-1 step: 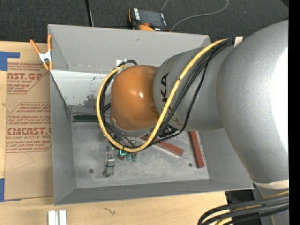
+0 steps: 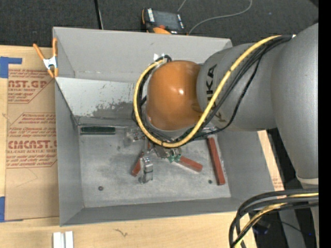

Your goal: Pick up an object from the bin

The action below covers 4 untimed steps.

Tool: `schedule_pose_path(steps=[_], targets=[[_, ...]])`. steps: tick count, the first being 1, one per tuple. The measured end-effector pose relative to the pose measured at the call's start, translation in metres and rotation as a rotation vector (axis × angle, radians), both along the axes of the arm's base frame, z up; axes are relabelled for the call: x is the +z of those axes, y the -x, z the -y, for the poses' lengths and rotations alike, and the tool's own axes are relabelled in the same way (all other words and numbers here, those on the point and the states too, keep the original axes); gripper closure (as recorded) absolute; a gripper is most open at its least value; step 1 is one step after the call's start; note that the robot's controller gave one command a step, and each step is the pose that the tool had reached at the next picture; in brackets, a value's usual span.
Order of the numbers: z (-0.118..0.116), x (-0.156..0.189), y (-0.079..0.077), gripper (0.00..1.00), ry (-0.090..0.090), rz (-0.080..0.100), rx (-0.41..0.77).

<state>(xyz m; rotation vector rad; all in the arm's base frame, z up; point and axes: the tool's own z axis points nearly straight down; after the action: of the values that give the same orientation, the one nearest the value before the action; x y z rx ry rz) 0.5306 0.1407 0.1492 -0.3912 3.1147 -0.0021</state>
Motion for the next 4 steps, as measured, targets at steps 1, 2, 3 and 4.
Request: schedule_pose_path(steps=[1,2,3,4], targets=[[0.067,-0.082,-0.026,0.0,0.0,-0.005,0.222],[0.064,-0.079,-0.026,1.0,-0.003,-0.002,0.225],[0.053,-0.079,-0.045,1.0,-0.002,0.0,0.458],[0.039,0.086,-0.052,1.0,-0.001,0.009,0.411]])
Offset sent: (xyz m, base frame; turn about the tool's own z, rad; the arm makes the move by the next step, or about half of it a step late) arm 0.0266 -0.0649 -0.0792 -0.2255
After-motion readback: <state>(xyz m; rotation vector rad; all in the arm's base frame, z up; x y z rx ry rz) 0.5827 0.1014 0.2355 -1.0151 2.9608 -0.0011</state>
